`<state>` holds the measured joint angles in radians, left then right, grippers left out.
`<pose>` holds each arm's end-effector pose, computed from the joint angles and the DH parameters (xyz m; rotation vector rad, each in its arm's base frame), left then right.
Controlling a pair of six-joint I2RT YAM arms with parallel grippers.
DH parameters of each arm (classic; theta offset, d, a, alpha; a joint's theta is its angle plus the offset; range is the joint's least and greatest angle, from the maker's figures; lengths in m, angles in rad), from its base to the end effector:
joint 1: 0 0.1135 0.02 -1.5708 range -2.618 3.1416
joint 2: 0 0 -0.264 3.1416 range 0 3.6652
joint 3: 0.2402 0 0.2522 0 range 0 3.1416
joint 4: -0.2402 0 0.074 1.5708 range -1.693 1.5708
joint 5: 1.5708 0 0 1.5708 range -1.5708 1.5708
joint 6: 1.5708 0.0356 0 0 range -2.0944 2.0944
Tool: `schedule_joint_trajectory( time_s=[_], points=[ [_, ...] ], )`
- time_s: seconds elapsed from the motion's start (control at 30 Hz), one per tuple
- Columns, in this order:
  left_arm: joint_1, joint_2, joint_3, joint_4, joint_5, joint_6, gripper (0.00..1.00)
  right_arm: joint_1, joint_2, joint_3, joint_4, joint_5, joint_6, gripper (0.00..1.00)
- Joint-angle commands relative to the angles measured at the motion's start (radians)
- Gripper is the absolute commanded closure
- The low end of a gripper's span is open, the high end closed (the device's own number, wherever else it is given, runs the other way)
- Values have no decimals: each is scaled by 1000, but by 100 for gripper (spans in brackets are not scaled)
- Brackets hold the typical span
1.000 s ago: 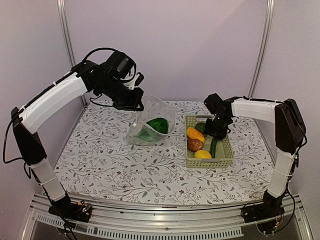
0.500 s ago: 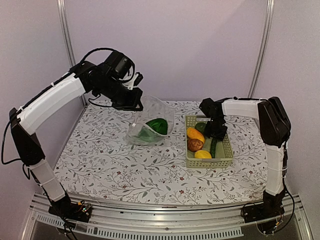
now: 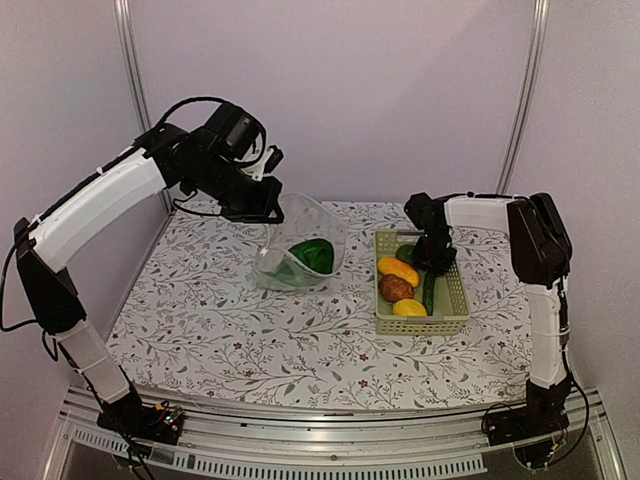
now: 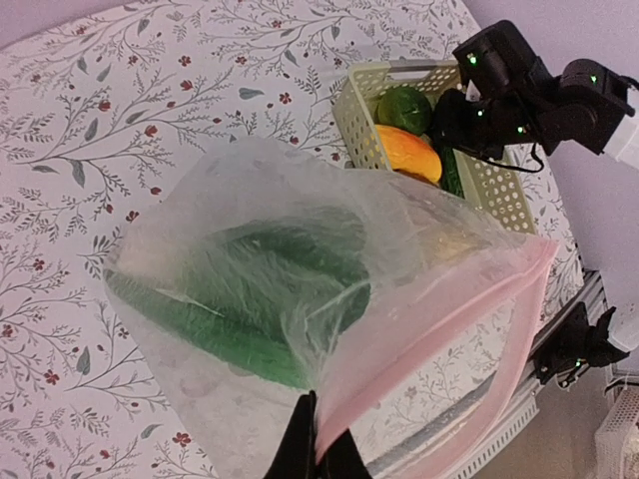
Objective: Place the food in the zip-top bag and seal the zipper
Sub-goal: Pick up the fake vegetable from the bin.
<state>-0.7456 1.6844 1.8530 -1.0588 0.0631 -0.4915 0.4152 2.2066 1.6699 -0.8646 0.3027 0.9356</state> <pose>0.2558 -0.2393 0.3909 0.3527 2.5350 -0.5913 0.4034 0.1662 0.1458 0.7596 2.7112 -0.1856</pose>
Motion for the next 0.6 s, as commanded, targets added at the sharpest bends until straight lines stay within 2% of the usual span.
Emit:
schedule_joint_trajectory(
  time_s=[0.0, 0.27, 0.43, 0.53, 0.57],
  points=[
    [9, -28, -6, 16, 4, -4, 100, -13, 42, 33, 8, -20, -17, 66],
    [9, -8, 9, 25, 7, -1, 100, -6, -91, 18, 8, -5, -25, 84],
    [9, 9, 24, 32, 27, -4, 100, 20, -240, 2, 10, 45, -83, 90],
    [9, 17, 33, 33, 40, -6, 100, 40, -353, -38, 94, 47, -145, 94],
    [8, 23, 36, 33, 43, -6, 100, 48, -383, -51, 126, 33, -167, 98]
  ],
)
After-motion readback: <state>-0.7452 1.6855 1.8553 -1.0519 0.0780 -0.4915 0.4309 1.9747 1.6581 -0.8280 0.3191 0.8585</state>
